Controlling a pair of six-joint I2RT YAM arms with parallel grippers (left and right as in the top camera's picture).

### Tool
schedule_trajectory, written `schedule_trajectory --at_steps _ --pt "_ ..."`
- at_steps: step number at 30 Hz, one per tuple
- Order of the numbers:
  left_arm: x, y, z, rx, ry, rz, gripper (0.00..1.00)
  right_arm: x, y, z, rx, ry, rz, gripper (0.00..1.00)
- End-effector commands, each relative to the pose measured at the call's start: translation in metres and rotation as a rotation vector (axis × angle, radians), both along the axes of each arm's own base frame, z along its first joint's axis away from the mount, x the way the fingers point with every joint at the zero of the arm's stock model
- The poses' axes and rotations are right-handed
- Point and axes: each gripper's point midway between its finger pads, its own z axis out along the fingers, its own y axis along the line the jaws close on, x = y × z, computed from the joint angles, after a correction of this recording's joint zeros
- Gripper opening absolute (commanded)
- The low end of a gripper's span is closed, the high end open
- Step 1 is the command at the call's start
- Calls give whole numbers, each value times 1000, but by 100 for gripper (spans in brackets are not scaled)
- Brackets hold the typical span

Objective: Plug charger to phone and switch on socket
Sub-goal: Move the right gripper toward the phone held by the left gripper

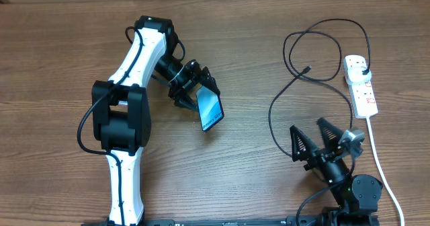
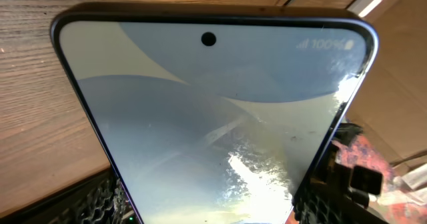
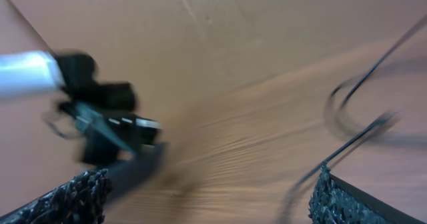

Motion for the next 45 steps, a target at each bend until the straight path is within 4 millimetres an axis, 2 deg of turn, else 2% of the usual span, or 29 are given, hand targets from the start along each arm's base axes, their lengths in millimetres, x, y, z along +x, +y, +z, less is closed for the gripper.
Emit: schedule_trajectory --at_steps 1,7,12,17,25,27,30,33,36,41,45 --pt "9 -7 12 -84 -13 31 50 -2 5 -1 284 121 36 100" --pt "12 -6 15 -107 -10 54 50 -2 4 -1 272 115 30 100" --pt "17 -7 22 -151 -3 87 49 -2 9 -10 272 172 55 100" --pt "18 -9 26 -178 1 103 49 -3 11 -23 267 332 45 99" --pt "23 -14 31 -226 -7 124 49 1 17 -10 148 590 69 99" --pt "24 -15 32 -233 -6 127 49 1 28 -3 112 652 138 100" --pt "25 -17 35 -251 -3 136 49 3 58 15 134 696 302 100" --pt "25 -18 37 -262 -1 141 49 11 77 18 136 686 410 100" --pt "27 -20 41 -289 3 155 49 19 92 14 42 617 489 100" --pt "28 -21 43 -298 1 159 49 24 110 7 -54 591 455 100" --pt "28 -21 43 -298 0 159 49 20 130 13 -121 555 418 100"
